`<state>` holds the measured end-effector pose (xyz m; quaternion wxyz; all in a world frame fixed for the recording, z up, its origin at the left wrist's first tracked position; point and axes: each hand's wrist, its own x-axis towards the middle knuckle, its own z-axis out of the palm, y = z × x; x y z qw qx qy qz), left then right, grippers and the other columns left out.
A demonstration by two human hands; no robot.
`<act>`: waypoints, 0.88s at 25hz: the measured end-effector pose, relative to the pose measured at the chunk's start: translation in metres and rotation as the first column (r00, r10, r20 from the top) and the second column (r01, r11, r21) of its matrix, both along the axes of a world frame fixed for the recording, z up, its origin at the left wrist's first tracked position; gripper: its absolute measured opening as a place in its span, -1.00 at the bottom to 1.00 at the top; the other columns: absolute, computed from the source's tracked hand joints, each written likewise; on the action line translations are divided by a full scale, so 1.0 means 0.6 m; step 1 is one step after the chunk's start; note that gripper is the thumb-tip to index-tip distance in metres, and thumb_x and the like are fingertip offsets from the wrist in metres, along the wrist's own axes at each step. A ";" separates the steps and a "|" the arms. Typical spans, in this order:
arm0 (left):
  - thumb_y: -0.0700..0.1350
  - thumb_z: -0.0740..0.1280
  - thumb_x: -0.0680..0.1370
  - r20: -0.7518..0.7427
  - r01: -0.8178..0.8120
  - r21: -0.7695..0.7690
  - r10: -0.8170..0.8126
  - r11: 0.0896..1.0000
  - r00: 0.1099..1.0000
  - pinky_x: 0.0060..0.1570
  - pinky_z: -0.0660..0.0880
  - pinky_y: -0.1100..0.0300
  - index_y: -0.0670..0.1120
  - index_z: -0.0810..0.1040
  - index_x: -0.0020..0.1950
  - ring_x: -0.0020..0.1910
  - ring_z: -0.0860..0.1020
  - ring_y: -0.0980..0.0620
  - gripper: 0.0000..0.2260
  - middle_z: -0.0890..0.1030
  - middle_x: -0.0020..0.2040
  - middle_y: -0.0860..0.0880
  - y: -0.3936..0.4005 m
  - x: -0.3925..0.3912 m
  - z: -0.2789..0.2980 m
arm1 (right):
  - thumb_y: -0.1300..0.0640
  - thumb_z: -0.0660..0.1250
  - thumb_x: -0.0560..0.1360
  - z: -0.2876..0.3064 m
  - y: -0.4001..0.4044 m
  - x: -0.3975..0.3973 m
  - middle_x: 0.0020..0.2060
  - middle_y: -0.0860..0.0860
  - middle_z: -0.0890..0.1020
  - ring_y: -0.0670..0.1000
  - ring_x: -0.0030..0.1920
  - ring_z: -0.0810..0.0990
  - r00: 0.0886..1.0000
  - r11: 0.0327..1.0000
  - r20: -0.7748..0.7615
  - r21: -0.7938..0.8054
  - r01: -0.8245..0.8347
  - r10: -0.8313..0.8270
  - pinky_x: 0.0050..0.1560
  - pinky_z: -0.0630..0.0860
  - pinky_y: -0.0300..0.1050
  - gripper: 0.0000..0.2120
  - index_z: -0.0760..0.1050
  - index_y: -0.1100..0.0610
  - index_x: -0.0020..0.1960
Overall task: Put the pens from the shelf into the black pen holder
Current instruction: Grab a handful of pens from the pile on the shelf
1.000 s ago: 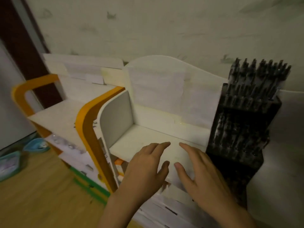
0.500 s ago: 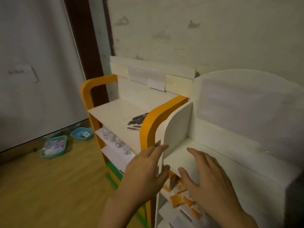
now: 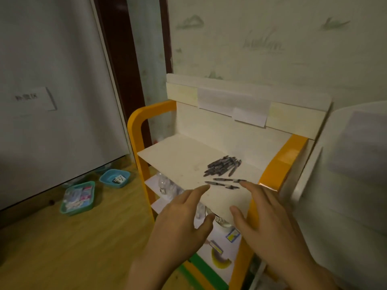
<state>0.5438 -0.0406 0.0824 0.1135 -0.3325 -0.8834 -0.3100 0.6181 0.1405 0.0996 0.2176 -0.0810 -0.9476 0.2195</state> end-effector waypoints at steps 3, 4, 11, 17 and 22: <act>0.23 0.20 0.56 0.003 0.025 -0.001 -0.025 1.000 1.000 0.16 0.50 0.22 0.33 0.04 0.46 0.28 0.37 0.21 -0.47 0.36 0.36 0.26 -0.002 -0.067 0.000 | -0.25 0.19 0.51 -0.006 -0.008 -0.069 0.34 -0.21 0.36 -0.15 0.33 0.30 1.000 1.000 0.002 0.001 0.009 -0.009 0.25 0.39 -0.22 -0.48 0.17 -0.19 0.42; 0.23 0.20 0.56 0.005 0.029 -0.002 -0.029 1.000 1.000 0.15 0.50 0.24 0.33 0.04 0.46 0.27 0.37 0.21 -0.47 0.36 0.35 0.26 -0.001 -0.093 -0.002 | -0.25 0.19 0.51 -0.010 -0.008 -0.095 0.34 -0.21 0.37 -0.15 0.33 0.31 1.000 1.000 -0.002 0.004 0.012 -0.012 0.25 0.39 -0.22 -0.47 0.17 -0.18 0.42; 0.24 0.20 0.54 0.004 0.027 -0.091 -0.027 0.995 1.000 0.24 0.44 0.24 0.32 0.00 0.47 0.33 0.35 0.19 -0.44 0.34 0.41 0.24 0.032 -0.308 0.004 | -0.27 0.22 0.48 -0.041 0.014 -0.309 0.33 -0.19 0.38 -0.13 0.30 0.38 0.999 0.993 -0.034 -0.118 0.027 -0.031 0.26 0.48 -0.10 -0.46 0.18 -0.20 0.40; 0.23 0.19 0.56 -0.050 0.069 -0.128 -0.076 0.989 0.996 0.16 0.38 0.32 0.25 0.02 0.51 0.34 0.35 0.21 -0.42 0.32 0.42 0.24 0.109 -0.492 0.030 | -0.27 0.17 0.50 -0.063 0.066 -0.462 0.33 -0.18 0.38 -0.10 0.33 0.34 0.988 0.981 0.023 -0.122 0.154 -0.152 0.33 0.38 -0.13 -0.45 0.18 -0.16 0.43; 0.25 0.20 0.55 0.080 0.229 -0.160 -0.218 0.960 0.973 0.11 0.39 0.34 0.26 0.01 0.50 0.27 0.40 0.23 -0.41 0.35 0.39 0.24 0.173 -0.579 -0.010 | -0.30 0.17 0.49 -0.104 0.113 -0.515 0.32 -0.13 0.44 -0.06 0.31 0.39 0.939 0.939 0.139 -0.104 0.329 -0.314 0.31 0.41 -0.05 -0.42 0.23 -0.11 0.44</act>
